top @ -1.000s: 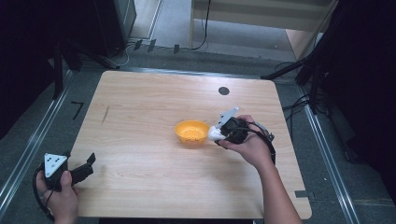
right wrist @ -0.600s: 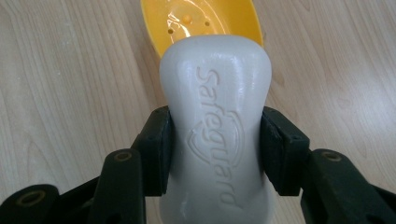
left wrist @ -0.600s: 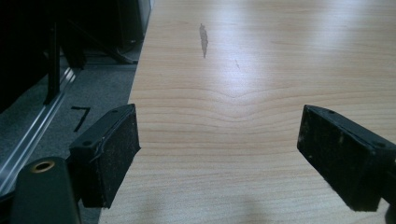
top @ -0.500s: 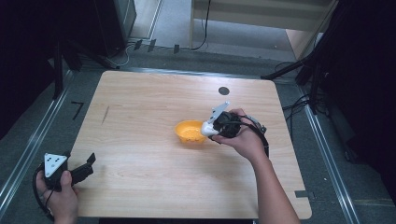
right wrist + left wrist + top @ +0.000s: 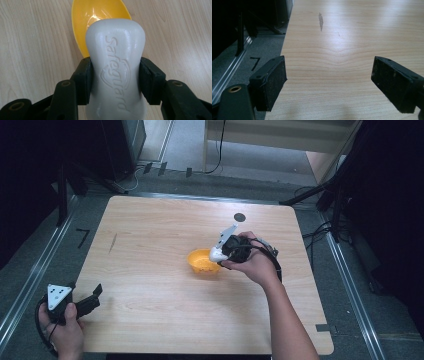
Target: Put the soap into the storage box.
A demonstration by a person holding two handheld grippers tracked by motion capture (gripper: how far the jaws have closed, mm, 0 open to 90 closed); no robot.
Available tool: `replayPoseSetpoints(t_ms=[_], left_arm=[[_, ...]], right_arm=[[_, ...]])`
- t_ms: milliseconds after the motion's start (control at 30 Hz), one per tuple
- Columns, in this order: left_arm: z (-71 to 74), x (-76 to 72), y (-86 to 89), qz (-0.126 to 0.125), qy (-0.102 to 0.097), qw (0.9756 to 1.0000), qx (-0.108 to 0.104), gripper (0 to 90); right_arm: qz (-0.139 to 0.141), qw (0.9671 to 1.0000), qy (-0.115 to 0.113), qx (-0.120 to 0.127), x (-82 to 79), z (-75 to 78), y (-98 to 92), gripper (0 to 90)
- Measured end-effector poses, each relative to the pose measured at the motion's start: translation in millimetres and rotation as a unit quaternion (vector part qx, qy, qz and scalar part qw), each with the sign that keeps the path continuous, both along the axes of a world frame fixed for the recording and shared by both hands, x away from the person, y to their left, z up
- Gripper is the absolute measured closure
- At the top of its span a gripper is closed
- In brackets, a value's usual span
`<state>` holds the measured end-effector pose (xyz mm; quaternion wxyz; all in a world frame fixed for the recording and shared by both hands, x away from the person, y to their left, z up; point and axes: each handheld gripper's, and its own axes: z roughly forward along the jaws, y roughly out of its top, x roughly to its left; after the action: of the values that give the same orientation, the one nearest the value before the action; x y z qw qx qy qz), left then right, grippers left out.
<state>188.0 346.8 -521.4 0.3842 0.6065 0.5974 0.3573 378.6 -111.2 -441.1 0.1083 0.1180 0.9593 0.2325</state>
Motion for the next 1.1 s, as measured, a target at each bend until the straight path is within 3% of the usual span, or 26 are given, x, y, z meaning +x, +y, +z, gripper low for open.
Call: replayPoseSetpoints(t_ms=[500, 800, 900, 1100], left_arm=[[0.2, 0.0, 0.4, -0.002, 0.001, 1.0, -0.001, 13.2], [0.2, -0.1, 0.8, -0.001, 0.001, 1.0, -0.003, 13.2], [0.2, -0.1, 0.9, -0.001, 0.0, 1.0, -0.004, 13.2], [0.2, -0.1, 0.7, -0.001, 0.0, 1.0, -0.003, 13.2]], right_arm=[[0.029, 0.9995, 0.005, -0.011, 10.7, -2.4, 19.9, 51.2], [0.053, 0.9984, -0.004, -0.017, 17.0, -2.4, 33.0, 51.2], [0.056, 0.9983, 0.006, -0.014, 18.2, -2.7, 36.3, 51.2], [0.067, 0.9974, 0.005, -0.024, 21.4, -6.3, 42.7, 51.2]])
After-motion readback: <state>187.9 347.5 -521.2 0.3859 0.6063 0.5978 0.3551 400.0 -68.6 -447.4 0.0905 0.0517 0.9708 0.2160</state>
